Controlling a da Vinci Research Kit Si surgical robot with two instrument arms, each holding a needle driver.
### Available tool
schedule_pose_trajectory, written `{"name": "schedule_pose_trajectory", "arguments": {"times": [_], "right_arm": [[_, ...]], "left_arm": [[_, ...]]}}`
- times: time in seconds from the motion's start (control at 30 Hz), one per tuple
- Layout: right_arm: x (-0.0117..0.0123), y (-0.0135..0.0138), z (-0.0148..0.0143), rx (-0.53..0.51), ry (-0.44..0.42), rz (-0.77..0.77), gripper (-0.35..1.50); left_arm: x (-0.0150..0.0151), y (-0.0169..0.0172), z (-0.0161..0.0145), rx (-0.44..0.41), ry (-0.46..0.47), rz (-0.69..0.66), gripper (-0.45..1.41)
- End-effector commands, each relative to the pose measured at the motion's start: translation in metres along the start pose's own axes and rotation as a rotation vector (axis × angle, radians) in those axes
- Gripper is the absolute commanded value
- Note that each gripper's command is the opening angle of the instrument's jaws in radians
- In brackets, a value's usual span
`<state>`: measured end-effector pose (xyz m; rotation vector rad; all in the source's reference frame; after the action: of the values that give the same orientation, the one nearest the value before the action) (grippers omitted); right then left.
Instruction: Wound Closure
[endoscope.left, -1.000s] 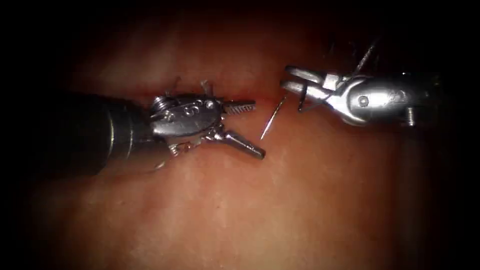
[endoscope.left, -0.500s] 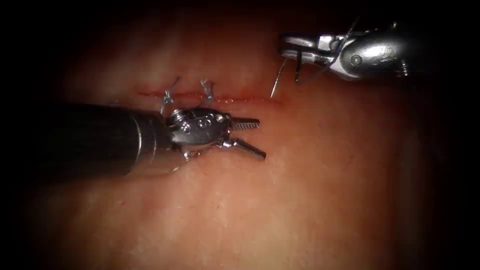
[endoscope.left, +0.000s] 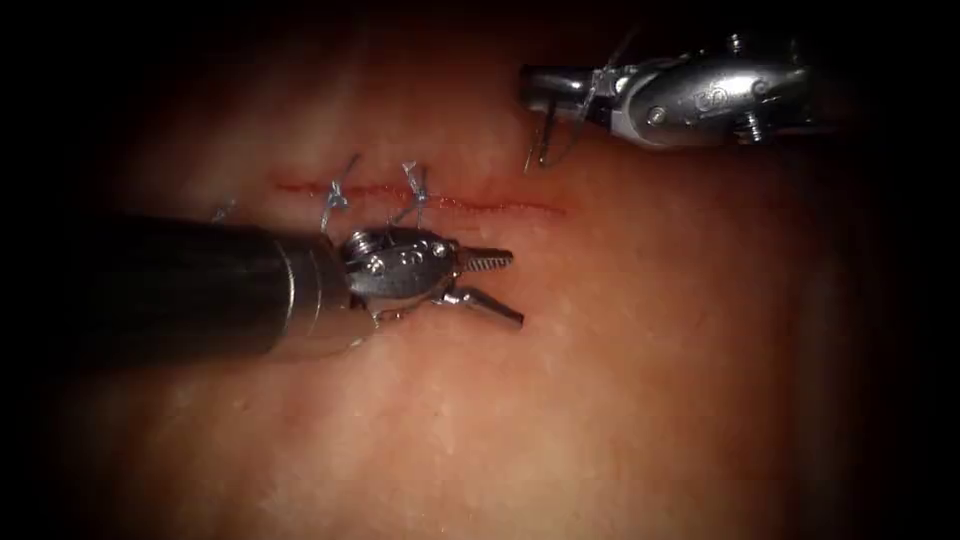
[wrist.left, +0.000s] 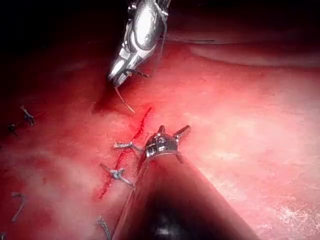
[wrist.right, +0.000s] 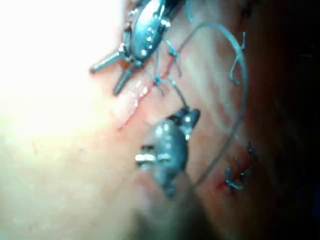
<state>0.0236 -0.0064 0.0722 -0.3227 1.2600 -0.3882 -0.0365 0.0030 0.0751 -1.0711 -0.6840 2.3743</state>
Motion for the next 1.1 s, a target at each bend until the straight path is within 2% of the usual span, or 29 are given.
{"name": "schedule_pose_trajectory", "arguments": {"times": [0.03,0.23,1.1], "right_arm": [[0.0,0.0004,0.0013,-0.003,0.007,-0.003,-0.35],[0.0002,0.0002,0.0027,0.0,0.029,-0.012,-0.35],[-0.0017,-0.0013,0.0035,-0.025,0.029,-0.087,-0.35]], "left_arm": [[0.0001,-0.0007,0.0006,-0.001,0.002,0.004,0.51],[-0.001,-0.0012,0.0008,-0.006,0.0,-0.01,0.51],[-0.0004,-0.0007,0.0003,-0.024,-0.003,-0.013,0.51]]}}
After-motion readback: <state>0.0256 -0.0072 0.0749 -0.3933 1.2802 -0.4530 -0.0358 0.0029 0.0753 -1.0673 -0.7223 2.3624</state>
